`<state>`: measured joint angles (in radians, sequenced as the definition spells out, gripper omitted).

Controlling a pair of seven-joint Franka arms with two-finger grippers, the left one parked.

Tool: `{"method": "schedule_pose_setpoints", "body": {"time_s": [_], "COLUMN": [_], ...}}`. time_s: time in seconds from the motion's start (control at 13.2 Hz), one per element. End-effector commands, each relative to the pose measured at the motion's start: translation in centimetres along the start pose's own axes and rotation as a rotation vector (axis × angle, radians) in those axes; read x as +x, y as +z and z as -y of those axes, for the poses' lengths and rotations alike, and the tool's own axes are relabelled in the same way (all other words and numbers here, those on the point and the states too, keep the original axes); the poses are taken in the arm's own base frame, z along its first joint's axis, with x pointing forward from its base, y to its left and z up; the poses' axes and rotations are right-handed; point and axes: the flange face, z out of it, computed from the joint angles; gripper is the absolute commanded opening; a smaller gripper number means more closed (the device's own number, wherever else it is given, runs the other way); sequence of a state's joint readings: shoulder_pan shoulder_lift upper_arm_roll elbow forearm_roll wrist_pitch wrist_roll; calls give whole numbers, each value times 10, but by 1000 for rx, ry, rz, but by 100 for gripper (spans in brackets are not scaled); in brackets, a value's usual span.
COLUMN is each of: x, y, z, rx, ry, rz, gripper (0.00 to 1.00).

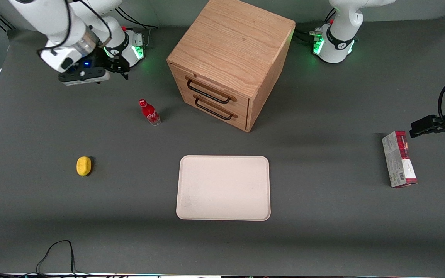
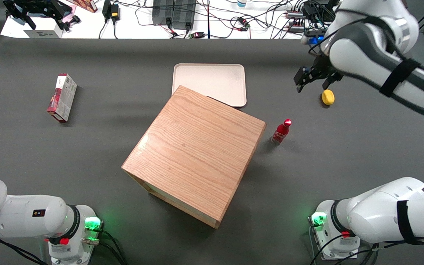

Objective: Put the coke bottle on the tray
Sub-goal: 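Lower the open right gripper over the red Coca-Cola bottle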

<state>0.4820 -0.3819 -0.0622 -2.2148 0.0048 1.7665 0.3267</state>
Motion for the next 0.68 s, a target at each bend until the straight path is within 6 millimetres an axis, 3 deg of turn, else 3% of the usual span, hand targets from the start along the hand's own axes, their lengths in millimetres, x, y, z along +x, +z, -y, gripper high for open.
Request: {"method": "schedule_pose_setpoints", "body": {"time_s": [0.0,0.3,0.61], "x": [1,4,14], "y": [19,82,124], "z": [2,3,6], "rx": [-6,0,-17], "ry": [32,48,53], "rz": [-17,-35,-4], "gripper": [100,100,100]}}
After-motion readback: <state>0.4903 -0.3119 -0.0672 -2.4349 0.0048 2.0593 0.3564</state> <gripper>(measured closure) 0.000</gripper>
